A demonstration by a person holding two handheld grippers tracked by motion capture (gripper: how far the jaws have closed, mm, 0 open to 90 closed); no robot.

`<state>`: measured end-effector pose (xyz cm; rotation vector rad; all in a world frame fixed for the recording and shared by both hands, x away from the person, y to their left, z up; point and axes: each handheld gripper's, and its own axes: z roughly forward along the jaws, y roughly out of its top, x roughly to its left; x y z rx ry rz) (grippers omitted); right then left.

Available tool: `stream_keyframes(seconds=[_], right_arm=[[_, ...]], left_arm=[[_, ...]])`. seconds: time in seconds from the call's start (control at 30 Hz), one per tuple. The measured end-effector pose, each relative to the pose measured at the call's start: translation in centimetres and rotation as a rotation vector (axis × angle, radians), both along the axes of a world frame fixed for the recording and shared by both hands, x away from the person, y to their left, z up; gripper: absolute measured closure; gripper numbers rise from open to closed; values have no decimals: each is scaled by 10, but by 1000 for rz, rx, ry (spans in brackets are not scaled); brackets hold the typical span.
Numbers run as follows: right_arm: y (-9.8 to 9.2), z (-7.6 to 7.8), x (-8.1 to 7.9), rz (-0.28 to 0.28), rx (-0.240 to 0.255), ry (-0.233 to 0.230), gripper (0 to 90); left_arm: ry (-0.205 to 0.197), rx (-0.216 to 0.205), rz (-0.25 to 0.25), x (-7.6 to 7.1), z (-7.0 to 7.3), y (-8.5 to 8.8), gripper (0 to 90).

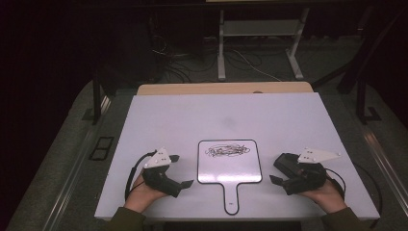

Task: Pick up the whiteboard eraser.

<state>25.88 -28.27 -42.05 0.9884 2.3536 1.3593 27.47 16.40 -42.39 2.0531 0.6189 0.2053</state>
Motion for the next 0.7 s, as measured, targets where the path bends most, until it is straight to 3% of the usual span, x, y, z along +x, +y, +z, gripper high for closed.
stream_keyframes(seconds=[0.23, 0.7], right_arm=[[-1, 2, -1, 7, 4, -8, 0], [-1, 9, 0, 20, -4, 20, 0]], left_arm=[[-1, -16, 5, -2, 1, 1, 0], [5, -15, -4, -3, -1, 1, 0]])
